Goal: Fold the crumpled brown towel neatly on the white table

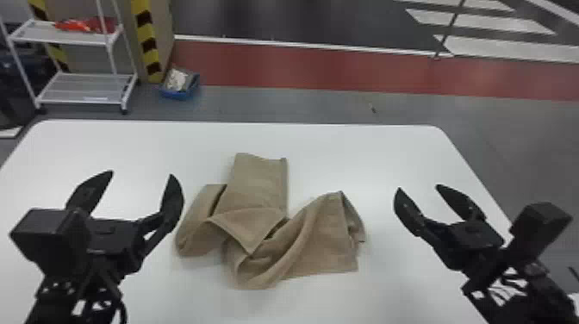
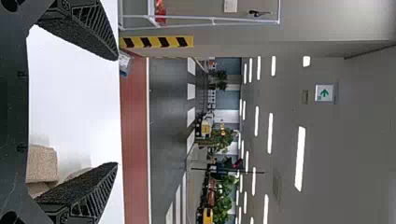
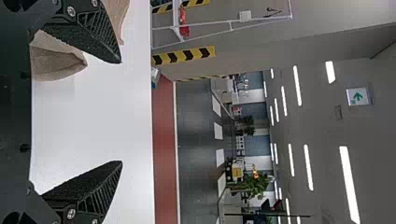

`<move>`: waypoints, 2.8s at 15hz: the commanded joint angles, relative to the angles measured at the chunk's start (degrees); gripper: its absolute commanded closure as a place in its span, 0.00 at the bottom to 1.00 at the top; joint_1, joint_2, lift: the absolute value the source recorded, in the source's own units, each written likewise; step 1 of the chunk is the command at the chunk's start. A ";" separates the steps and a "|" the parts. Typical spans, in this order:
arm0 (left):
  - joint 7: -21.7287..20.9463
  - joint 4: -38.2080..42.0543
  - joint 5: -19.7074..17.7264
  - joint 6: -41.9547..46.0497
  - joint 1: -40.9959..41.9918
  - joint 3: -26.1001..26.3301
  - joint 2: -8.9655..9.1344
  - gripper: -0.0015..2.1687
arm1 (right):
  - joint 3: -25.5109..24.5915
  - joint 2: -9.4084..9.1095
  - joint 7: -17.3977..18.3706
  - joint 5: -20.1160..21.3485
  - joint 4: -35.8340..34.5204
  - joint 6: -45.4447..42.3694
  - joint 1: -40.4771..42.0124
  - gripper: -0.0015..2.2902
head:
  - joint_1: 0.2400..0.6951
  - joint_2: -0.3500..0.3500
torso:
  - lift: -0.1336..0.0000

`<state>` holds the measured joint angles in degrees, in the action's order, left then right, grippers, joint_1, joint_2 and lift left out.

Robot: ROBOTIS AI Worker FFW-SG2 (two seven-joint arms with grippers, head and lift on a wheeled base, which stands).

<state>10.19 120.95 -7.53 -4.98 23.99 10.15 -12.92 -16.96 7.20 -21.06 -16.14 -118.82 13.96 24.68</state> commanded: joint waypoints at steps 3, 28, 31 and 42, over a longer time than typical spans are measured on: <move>0.35 -0.80 -0.03 0.10 -0.08 -0.13 0.00 0.04 | 0.26 0.00 -1.44 0.58 0.00 3.05 0.02 0.08 | 1.00 0.28 | 0.07; -0.09 -3.00 -1.26 2.21 -0.44 1.01 0.00 0.04 | 5.53 0.00 -21.39 15.88 3.69 13.95 0.55 0.21 | 1.00 0.40 | 0.07; -0.17 -2.64 -1.17 2.21 -0.08 1.01 -0.09 0.04 | 7.12 -0.09 -21.57 17.81 3.69 15.00 0.28 0.28 | 1.00 0.42 | 0.07; -0.26 -1.85 -1.08 2.21 0.71 1.10 -0.17 0.04 | 8.61 -0.44 -21.92 18.78 -2.03 19.75 0.72 0.77 | 1.00 0.44 | 0.07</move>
<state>9.93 118.92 -8.63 -2.78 24.47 11.24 -13.09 -8.71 6.92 -42.97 3.03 -119.18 33.71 25.26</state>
